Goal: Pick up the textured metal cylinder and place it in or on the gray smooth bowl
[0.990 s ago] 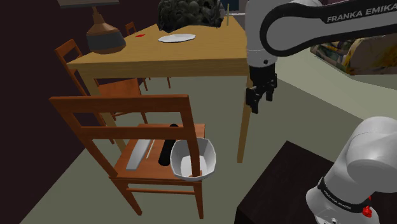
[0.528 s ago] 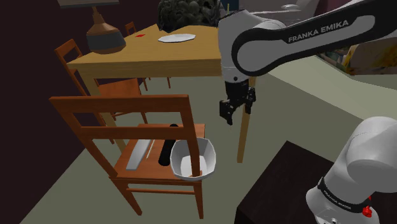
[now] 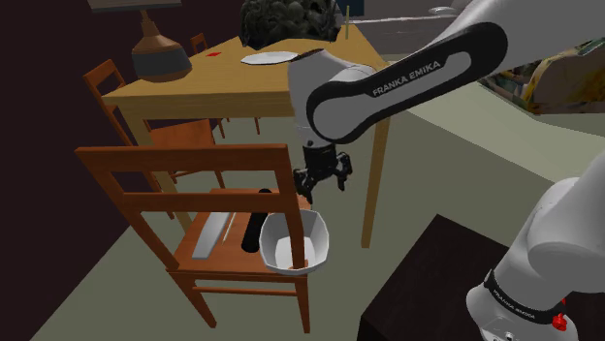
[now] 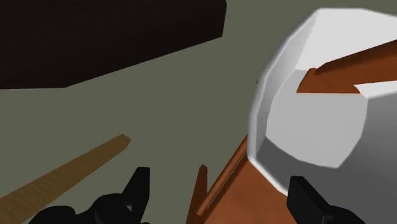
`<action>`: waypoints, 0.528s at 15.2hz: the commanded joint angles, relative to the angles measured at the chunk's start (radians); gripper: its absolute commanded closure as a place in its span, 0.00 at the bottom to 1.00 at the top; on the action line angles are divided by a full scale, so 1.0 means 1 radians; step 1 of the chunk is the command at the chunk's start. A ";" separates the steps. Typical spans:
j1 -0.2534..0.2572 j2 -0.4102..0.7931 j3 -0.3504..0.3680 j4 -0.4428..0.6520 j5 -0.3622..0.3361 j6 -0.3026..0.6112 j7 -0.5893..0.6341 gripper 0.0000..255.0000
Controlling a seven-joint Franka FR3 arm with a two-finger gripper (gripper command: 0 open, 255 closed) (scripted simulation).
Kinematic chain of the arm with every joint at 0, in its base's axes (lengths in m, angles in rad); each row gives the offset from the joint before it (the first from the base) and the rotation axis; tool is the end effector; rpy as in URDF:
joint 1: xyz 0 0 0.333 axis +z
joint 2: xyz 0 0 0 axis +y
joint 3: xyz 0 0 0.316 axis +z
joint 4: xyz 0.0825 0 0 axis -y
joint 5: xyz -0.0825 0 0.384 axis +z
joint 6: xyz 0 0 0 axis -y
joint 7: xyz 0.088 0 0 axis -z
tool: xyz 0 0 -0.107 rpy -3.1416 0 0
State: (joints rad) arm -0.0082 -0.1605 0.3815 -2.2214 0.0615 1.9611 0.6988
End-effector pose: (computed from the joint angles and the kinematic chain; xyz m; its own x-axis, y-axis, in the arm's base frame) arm 0.4504 0.1846 0.4291 0.9318 -0.3538 -0.0806 -0.3483 -0.9344 0.0750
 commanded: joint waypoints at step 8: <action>0.039 0.355 0.042 0.276 -0.143 0.089 0.327 0.00</action>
State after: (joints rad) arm 0.0206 0.1419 0.4223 -1.9887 -0.0601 2.0388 0.9849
